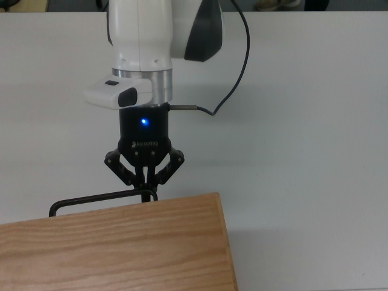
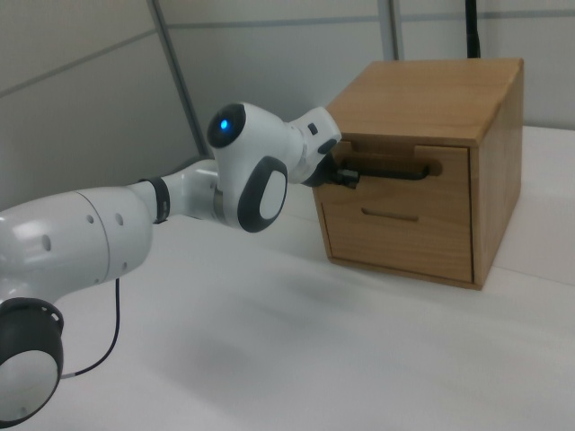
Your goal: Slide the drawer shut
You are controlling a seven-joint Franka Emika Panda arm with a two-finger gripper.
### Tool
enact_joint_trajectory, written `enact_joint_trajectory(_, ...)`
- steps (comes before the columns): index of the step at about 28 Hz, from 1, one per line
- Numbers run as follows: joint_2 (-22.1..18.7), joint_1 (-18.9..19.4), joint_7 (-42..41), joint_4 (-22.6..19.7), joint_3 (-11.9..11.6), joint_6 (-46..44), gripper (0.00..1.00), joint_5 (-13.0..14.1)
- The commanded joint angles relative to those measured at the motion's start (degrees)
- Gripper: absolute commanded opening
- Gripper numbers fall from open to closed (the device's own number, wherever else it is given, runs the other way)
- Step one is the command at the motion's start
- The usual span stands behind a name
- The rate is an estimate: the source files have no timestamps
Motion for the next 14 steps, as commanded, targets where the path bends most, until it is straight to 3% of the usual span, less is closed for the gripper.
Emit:
enact_joint_trajectory(1,0.9,0.5,-0.1,-0.6,-0.1,5.5,0.00,0.0)
enact_joint_trajectory(9,0.1,0.5,0.4,-0.6,-0.2,3.8,0.00,0.1)
enact_joint_trajectory(14,-2.4,0.5,0.3,0.1,-0.2,-8.0,0.00,0.0)
